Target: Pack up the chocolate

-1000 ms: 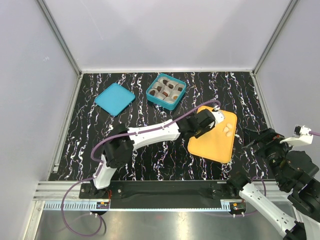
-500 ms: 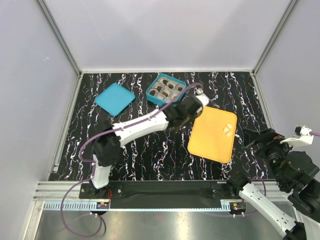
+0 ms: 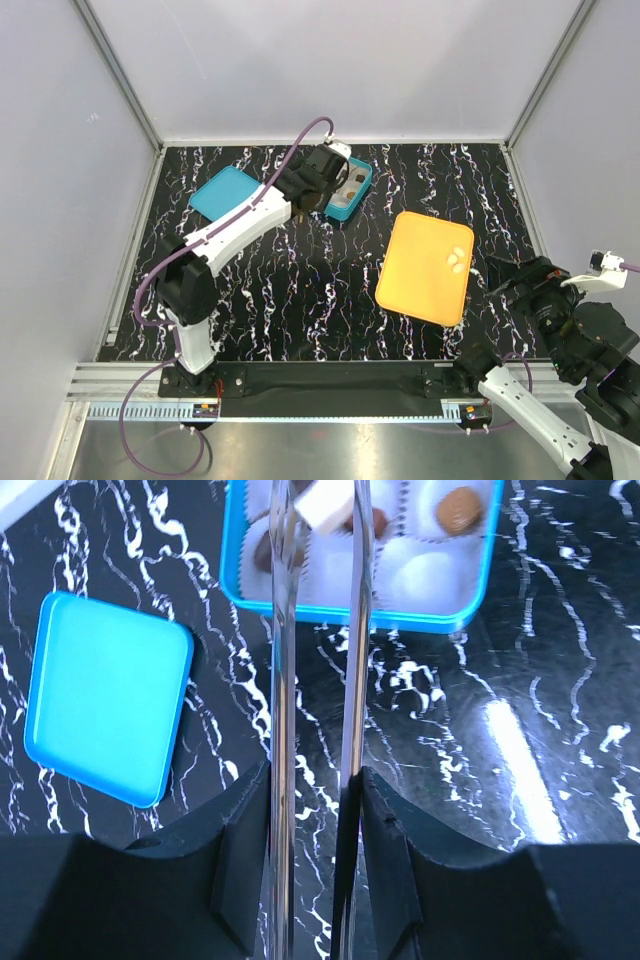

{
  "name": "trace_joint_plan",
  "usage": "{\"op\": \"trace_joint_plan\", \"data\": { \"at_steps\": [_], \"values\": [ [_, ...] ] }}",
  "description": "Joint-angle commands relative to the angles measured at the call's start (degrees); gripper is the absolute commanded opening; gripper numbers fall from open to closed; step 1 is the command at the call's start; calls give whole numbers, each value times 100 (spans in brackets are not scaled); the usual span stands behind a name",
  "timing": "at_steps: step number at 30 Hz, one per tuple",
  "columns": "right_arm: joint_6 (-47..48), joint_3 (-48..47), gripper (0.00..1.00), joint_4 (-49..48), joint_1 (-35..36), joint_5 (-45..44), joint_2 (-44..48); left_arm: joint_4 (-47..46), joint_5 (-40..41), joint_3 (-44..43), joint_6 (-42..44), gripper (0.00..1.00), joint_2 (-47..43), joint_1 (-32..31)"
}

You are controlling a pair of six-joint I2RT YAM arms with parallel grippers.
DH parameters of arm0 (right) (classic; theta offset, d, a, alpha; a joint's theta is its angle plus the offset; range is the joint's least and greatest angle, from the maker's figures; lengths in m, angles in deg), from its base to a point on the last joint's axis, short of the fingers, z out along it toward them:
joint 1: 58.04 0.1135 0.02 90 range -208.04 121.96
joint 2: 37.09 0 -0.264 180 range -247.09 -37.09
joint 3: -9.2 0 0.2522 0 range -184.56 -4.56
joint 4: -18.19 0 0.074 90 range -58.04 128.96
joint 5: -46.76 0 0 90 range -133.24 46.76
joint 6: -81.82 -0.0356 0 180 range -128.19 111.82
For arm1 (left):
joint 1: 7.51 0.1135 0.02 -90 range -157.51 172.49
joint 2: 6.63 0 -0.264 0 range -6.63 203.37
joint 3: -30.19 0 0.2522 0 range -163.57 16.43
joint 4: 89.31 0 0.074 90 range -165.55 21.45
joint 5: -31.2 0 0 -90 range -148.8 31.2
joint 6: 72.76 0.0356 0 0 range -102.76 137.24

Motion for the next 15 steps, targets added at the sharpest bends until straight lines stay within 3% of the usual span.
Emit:
{"op": "trace_joint_plan", "data": {
  "at_steps": [1, 15],
  "values": [
    [1, 7, 100, -291, 33, 73, -90, -4, -12, -157, -119, 42, 50, 108],
    [9, 60, 99, -255, 24, 3, -73, 41, -82, -209, -163, 43, 349, 179]
  ]
}}
